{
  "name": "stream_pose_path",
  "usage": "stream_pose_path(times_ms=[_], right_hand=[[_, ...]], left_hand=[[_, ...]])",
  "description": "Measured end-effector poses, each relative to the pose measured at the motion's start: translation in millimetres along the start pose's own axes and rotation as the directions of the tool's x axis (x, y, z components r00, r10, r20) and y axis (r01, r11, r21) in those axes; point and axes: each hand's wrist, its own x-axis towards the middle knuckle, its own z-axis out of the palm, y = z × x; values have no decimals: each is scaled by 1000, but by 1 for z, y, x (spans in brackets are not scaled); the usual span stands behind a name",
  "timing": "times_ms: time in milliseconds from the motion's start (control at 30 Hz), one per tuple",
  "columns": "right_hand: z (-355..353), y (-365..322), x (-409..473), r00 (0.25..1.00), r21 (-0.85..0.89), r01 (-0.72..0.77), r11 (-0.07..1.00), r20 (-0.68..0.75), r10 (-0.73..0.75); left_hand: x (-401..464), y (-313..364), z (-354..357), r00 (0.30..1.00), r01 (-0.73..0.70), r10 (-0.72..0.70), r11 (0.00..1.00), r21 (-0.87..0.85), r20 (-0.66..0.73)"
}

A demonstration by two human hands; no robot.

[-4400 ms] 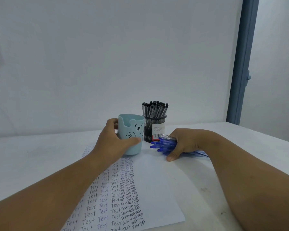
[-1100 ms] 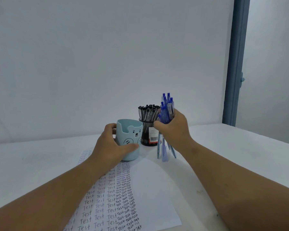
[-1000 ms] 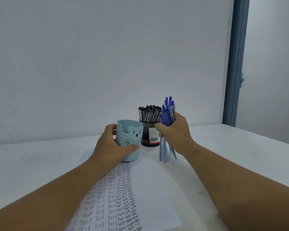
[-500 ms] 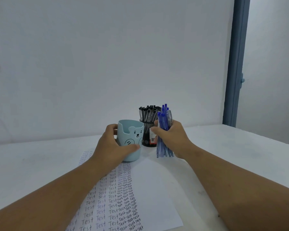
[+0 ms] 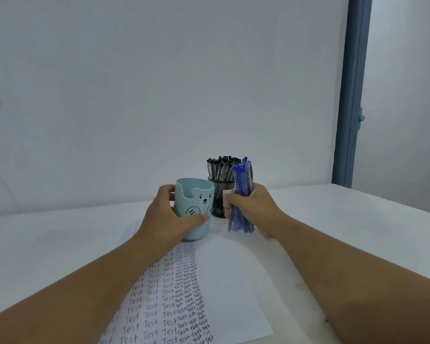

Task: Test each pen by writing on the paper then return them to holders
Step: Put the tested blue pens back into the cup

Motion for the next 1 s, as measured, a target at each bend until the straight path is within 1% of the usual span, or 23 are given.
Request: stream_pose_path(times_ms=[133,167,233,300,400,500,567,667,733,800,833,933,1000], right_hand=[[0,-1,1,1000,21,10,1000,-7,-10],[1,-3,1,1000,46,23,999,-16,-22],[4,-9,0,997,153,71,986,-45,-65],[5,-20,0,983,254,149,956,-139,-116],[6,-46,-4,937,372,281,885,-305,-169],[8,-66,-13,877,366,406,837,-412,-246],[13,-74,-19,863,364,446,818,-416,-286],[22,-77,-26,907,376,387,842,-318,-275],[28,-72,-26,930,292,328,898,-269,-252],[30,-67,-23,945,196,264,944,-251,-212],[30,-65,-22,952,180,239,954,-239,-194],[29,-68,-22,964,236,209,949,-216,-158],[27,-70,-23,964,226,206,952,-213,-158]], left_hand=[[0,0,0,1000,-6,6,1000,14,0],[0,-1,-1,1000,-9,9,1000,20,1],[0,0,-2,1000,-21,21,999,31,0],[-2,1,-2,999,-48,48,997,62,6],[-2,2,0,993,-120,118,987,112,20],[-2,2,2,980,-200,196,964,176,42],[-2,4,5,970,-242,236,946,215,55],[-6,10,11,960,-280,273,942,185,67],[-9,13,14,955,-296,289,941,160,68],[-10,14,16,949,-315,306,932,178,73],[-10,14,16,947,-320,311,927,195,74],[-10,13,16,945,-328,322,920,216,62],[-10,13,18,944,-330,327,917,222,52]])
